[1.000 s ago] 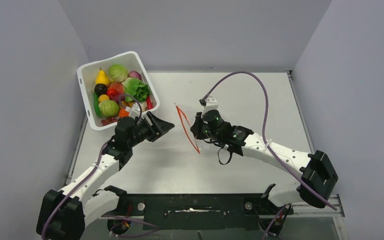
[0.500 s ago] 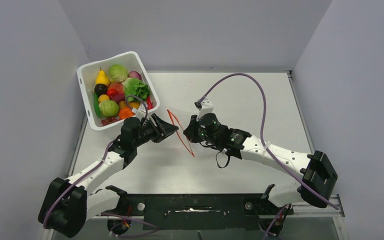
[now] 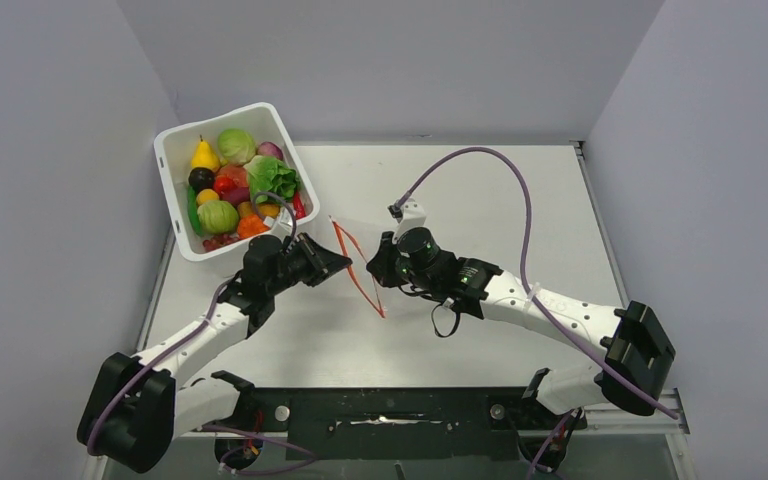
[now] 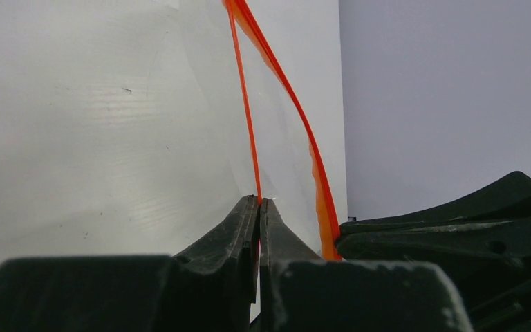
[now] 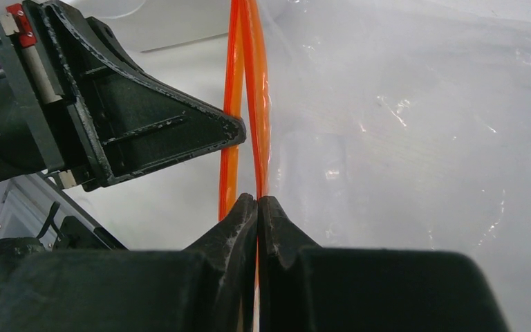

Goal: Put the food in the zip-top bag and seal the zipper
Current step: Move the zipper food storage bag to the center of the board, then open the zipper of the food storage bag at the center of the board.

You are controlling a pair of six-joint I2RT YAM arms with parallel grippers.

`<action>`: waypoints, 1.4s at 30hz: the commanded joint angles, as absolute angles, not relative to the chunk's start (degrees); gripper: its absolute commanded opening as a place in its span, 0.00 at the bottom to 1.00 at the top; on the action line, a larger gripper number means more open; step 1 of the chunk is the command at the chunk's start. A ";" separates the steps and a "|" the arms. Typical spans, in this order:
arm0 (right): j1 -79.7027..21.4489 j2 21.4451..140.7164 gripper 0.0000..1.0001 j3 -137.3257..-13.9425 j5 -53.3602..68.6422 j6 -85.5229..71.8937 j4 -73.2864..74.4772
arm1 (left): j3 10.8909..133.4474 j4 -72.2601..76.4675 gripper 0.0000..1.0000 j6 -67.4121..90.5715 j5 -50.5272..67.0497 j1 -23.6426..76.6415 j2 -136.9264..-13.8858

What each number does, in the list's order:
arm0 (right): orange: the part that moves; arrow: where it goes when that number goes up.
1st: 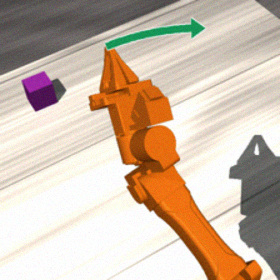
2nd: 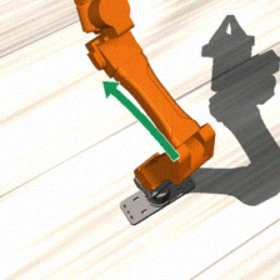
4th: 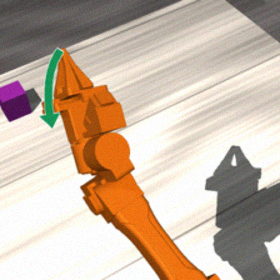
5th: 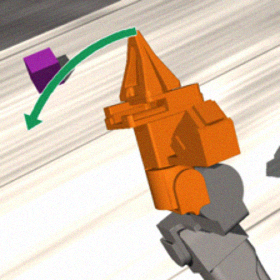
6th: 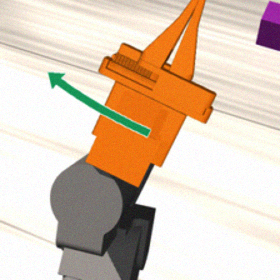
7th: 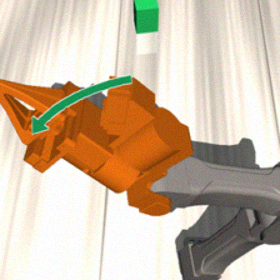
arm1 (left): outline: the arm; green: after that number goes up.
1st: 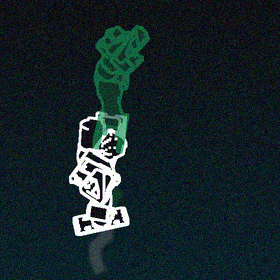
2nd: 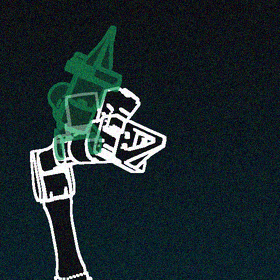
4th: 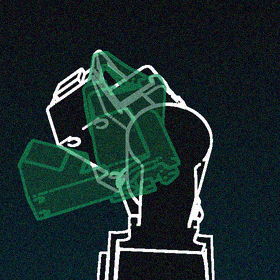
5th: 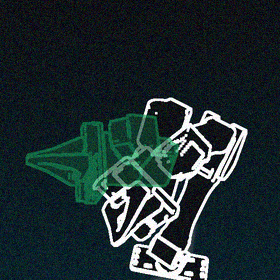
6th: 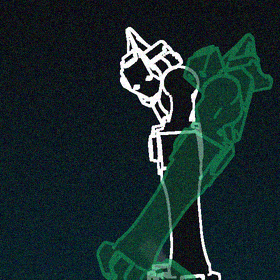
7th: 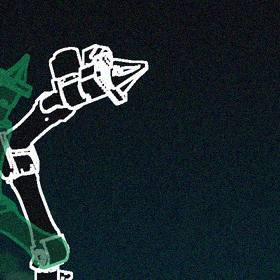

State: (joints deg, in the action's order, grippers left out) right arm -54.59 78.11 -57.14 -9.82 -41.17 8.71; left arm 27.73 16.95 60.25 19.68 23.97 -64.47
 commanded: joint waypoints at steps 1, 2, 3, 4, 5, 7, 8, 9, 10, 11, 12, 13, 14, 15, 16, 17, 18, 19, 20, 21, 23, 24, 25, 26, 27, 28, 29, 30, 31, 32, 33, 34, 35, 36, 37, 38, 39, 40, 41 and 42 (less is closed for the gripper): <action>-55.22 77.24 0.02 -59.62 -10.91 -41.57 9.65 | 27.95 20.03 0.00 58.96 18.48 24.35 -62.00; -55.26 77.46 0.08 -60.05 -11.27 -41.64 10.38 | 27.95 19.97 0.00 58.97 18.45 24.35 -61.63; -55.47 77.59 0.14 -60.61 -11.78 -41.73 11.09 | 28.02 19.94 0.00 59.05 18.40 24.35 -61.39; -55.72 77.95 0.20 -61.26 -12.57 -41.75 12.09 | 28.05 19.83 0.00 59.13 18.37 24.32 -61.08; -56.02 78.22 0.23 -62.12 -13.57 -41.75 13.19 | 28.12 19.72 0.00 59.27 18.38 24.42 -60.84; -56.66 79.21 0.29 -64.08 -15.25 -41.47 15.49 | 28.21 19.48 0.00 59.41 18.37 24.44 -60.37; -56.95 79.98 0.30 -65.21 -15.63 -41.33 16.49 | 28.33 19.39 0.00 59.56 18.38 24.51 -60.25; -57.18 80.68 0.32 -66.60 -15.98 -41.16 17.74 | 28.38 19.27 0.00 59.65 18.37 24.52 -60.14; -57.54 81.33 0.33 -67.55 -16.51 -41.02 18.63 | 28.51 19.10 0.00 59.67 18.40 24.60 -60.02; -57.95 81.96 0.34 -68.50 -17.01 -40.74 19.39 | 28.62 18.95 0.00 59.68 18.45 24.61 -59.94; -58.40 82.52 0.34 -69.24 -17.66 -40.50 19.97 | 28.79 18.72 0.00 59.68 18.47 24.66 -59.80; -58.75 83.02 0.35 -69.83 -18.25 -40.25 20.46 | 28.89 18.58 0.00 59.68 18.48 24.74 -59.74; -59.02 83.46 0.35 -70.44 -19.00 -40.03 20.88 | 29.03 18.36 0.00 59.63 18.46 24.78 -59.55; -59.24 83.88 0.35 -70.94 -19.70 -39.89 21.47 | 29.08 18.21 0.00 59.67 18.46 24.78 -59.42; -59.37 84.31 0.36 -71.59 -20.39 -39.76 22.10 | 29.13 18.08 0.00 59.63 18.46 24.85 -59.29; -59.40 84.78 0.36 -72.26 -20.89 -39.54 22.74 | 29.17 18.04 0.00 59.64 18.46 24.87 -59.20; -59.51 85.25 0.36 -72.85 -21.01 -39.22 23.22 | 29.18 17.90 0.00 59.65 18.46 24.87 -59.13; -59.69 85.53 0.36 -73.32 -20.95 -38.94 23.47 | 29.18 17.76 0.00 59.67 18.48 24.94 -59.09; -59.91 85.83 0.36 -73.72 -21.04 -38.63 23.51 | 29.26 17.69 0.00 59.72 18.54 24.96 -59.02; -60.21 86.16 0.37 -74.05 -21.31 -38.39 23.57 | 29.35 17.59 0.00 59.64 18.63 24.96 -58.96; -60.85 86.94 0.37 -74.77 -22.02 -38.11 24.36 | 29.48 17.49 0.00 59.68 18.72 25.05 -58.84; -61.09 87.42 0.37 -75.15 -22.51 -38.02 24.85 | 29.53 17.48 0.00 59.68 18.72 25.09 -58.78; -61.29 87.91 0.37 -75.47 -23.11 -37.98 25.58 | 29.57 17.40 0.00 59.68 18.68 25.14 -58.70; -61.49 88.40 0.37 -75.91 -23.89 -38.04 26.29 | 29.68 17.26 0.00 59.68 18.64 25.09 -58.58; -61.66 88.83 0.37 -76.27 -25.06 -38.10 27.16 | 29.70 17.11 0.00 59.60 18.57 25.12 -58.47; -61.91 89.25 0.37 -76.65 -26.31 -38.14 27.97 | 29.77 16.98 0.00 59.51 18.56 25.20 -58.37; -62.10 89.52 0.37 -76.97 -27.54 -38.02 28.56 | 29.79 16.82 0.00 59.50 18.62 25.22 -58.30; -62.25 89.87 0.37 -77.42 -29.07 -37.79 29.30 | 29.79 16.71 0.00 59.50 18.62 25.22 -58.21; -62.57 90.16 0.36 -77.95 -31.33 -37.59 30.23 | 29.79 16.62 0.00 59.50 18.63 25.22 -58.12; -62.83 90.45 0.36 -78.55 -33.21 -37.34 31.12 | 29.79 16.53 0.00 59.50 18.61 25.22 -58.03; -63.06 90.78 0.35 -79.31 -35.14 -37.09 32.22 | 29.94 16.40 0.00 59.46 18.64 25.22 -58.05; -63.21 91.04 0.34 -80.08 -36.89 -36.97 33.31 | 30.08 16.10 0.00 59.35 18.63 25.22 -57.94; -63.32 91.21 0.34 -81.01 -38.58 -36.81 34.32 | 30.32 15.70 0.00 59.14 18.63 25.22 -57.94; -63.29 91.23 0.34 -81.74 -40.10 -36.60 35.12 | 30.59 15.23 0.00 58.89 18.59 25.22 -57.92; -63.33 91.16 0.33 -82.22 -41.47 -36.39 35.82 | 30.86 14.71 0.00 58.58 18.55 25.22 -57.92; -63.44 90.96 0.33 -82.53 -42.62 -36.08 36.24 | 31.11 14.30 0.00 58.40 18.50 25.24 -57.94; -63.40 90.75 0.33 -82.75 -43.45 -35.64 36.41 | 31.33 13.92 0.00 58.22 18.42 25.27 -57.97; -63.44 90.49 0.33 -82.90 -44.03 -35.00 36.35 | 31.56 13.62 0.00 58.11 18.40 25.31 -57.94; -63.40 90.35 0.33 -83.07 -44.37 -34.49 36.27 | 31.74 13.40 0.00 58.08 18.37 25.31 -57.98; -63.36 90.27 0.32 -83.25 -44.91 -34.04 36.30 | 31.93 13.32 0.00 58.03 18.44 25.31 -57.97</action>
State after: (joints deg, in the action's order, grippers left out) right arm -63.09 92.16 -80.20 -37.56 -36.36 35.40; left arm 28.42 13.06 59.40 18.63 25.06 -59.31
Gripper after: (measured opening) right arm 0.332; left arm 0.014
